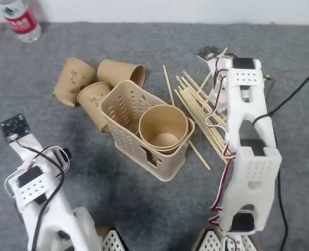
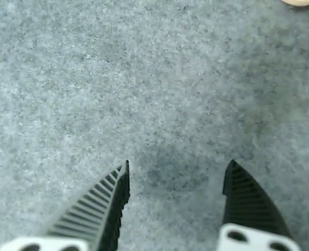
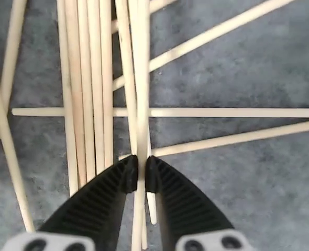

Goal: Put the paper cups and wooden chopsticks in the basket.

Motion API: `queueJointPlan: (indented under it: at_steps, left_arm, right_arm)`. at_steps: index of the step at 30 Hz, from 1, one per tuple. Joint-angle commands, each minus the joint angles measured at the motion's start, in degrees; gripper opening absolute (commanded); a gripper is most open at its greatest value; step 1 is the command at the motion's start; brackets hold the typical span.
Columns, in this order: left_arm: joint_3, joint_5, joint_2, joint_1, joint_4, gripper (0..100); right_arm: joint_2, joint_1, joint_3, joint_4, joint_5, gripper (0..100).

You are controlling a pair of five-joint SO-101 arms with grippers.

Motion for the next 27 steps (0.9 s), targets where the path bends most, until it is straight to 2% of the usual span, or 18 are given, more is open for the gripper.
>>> queueJointPlan:
  at_steps: [1, 9, 16, 22, 27]
  left_arm:
    - [-0.4, 0.0, -1.41, 0.35, -1.14, 28]
    - [-0.31, 0.0, -1.41, 0.35, -1.14, 28]
    - [-0.31, 0.0, -1.41, 0.35, -1.14, 28]
    - [-0.31, 0.0, -1.41, 0.35, -1.14, 28]
    - [-0.31, 0.0, -1.41, 0.35, -1.14, 28]
  right_arm:
    - [-5.41, 0.48, -1.32, 0.84, 0.62, 1.1]
    - [-4.26, 0.22, -1.32, 0.75, 0.53, 0.7]
    - [-19.12, -0.84, -1.41, 0.92, -0.35, 0.7]
    - [-40.75, -10.42, -1.41, -1.63, -8.44, 0.7]
    - [-57.89, -21.49, -0.79, -9.89, -21.98, 0.7]
